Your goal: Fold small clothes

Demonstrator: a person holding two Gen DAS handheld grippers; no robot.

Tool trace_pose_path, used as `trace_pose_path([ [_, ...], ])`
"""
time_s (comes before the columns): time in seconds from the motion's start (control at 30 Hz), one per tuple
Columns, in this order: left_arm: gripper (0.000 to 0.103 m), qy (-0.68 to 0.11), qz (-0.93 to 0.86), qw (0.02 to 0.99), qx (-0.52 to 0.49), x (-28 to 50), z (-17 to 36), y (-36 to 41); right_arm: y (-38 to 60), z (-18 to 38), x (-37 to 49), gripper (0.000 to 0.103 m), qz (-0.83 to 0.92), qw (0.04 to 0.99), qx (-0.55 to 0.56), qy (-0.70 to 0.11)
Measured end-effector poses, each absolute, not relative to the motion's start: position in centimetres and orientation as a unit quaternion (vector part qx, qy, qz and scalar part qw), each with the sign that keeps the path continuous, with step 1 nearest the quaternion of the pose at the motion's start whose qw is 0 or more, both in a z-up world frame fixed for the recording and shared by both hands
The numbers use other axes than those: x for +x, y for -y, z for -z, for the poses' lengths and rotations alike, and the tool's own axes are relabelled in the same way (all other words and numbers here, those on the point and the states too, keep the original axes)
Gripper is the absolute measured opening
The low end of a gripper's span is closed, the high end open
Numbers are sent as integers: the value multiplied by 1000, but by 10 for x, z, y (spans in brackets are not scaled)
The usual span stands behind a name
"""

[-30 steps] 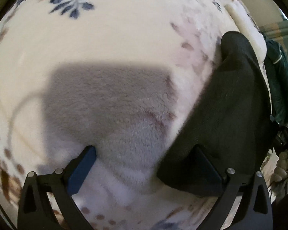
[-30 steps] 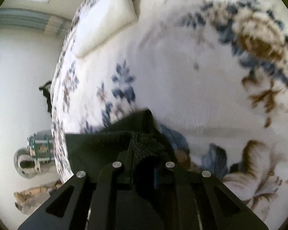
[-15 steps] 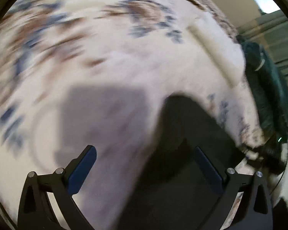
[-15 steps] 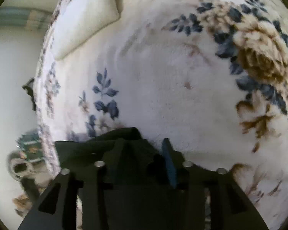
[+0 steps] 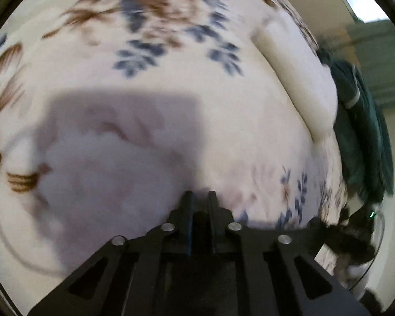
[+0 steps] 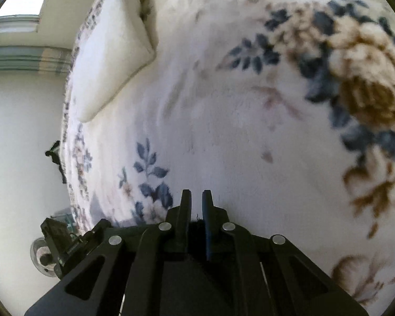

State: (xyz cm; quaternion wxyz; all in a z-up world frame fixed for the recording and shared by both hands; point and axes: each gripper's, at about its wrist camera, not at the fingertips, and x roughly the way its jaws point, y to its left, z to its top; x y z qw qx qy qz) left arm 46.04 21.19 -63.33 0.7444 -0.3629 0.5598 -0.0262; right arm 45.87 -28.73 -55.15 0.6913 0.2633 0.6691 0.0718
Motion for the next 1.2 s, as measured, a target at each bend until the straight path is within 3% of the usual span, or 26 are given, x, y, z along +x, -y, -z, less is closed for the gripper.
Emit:
trace_pose_path([
  [0.13, 10, -564, 39, 738, -369, 462, 626, -213, 284, 567, 470, 9, -62, 667, 241, -702],
  [0.17, 14, -572, 39, 739, -353, 461, 619, -210, 287, 568, 470, 13, -63, 651, 248, -715],
  [0.2, 24, -575, 38, 743, -340, 457, 611, -208, 291, 564, 467, 16, -65, 643, 258, -718],
  [0.23, 31, -574, 40, 749, -330, 449, 603, -207, 297, 558, 463, 26, -67, 640, 265, -718],
  [0.27, 48, -570, 38, 754, -323, 442, 596, -208, 304, 549, 455, 43, -64, 639, 269, -718],
  [0.3, 62, -564, 34, 761, -321, 432, 588, -210, 313, 536, 443, 50, -60, 639, 271, -717],
  [0.33, 65, -556, 34, 765, -324, 419, 581, -212, 320, 527, 431, 54, -62, 639, 273, -716],
  [0.5, 65, -563, 3, 760, -325, 349, 567, -213, 346, 503, 338, 54, -43, 595, 290, -748],
  [0.7, 65, -603, -34, 729, -322, 278, 580, -199, 349, 543, 268, 54, -12, 560, 348, -752],
  [0.73, 65, -611, -40, 724, -319, 269, 583, -196, 345, 544, 264, 38, -21, 568, 359, -741],
  [0.77, 65, -613, -40, 721, -321, 264, 584, -194, 341, 540, 261, 11, -14, 585, 348, -733],
  [0.9, 65, -615, -42, 716, -327, 247, 577, -186, 341, 495, 244, 5, 3, 646, 342, -683],
  [1.1, 65, -618, -32, 729, -294, 242, 559, -167, 360, 532, 210, 7, 43, 579, 360, -730],
  [1.17, 65, -614, -28, 731, -297, 242, 552, -161, 372, 525, 197, 30, 63, 578, 386, -716],
  [1.2, 65, -613, -26, 731, -299, 240, 551, -159, 379, 522, 189, 36, 68, 579, 410, -702],
])
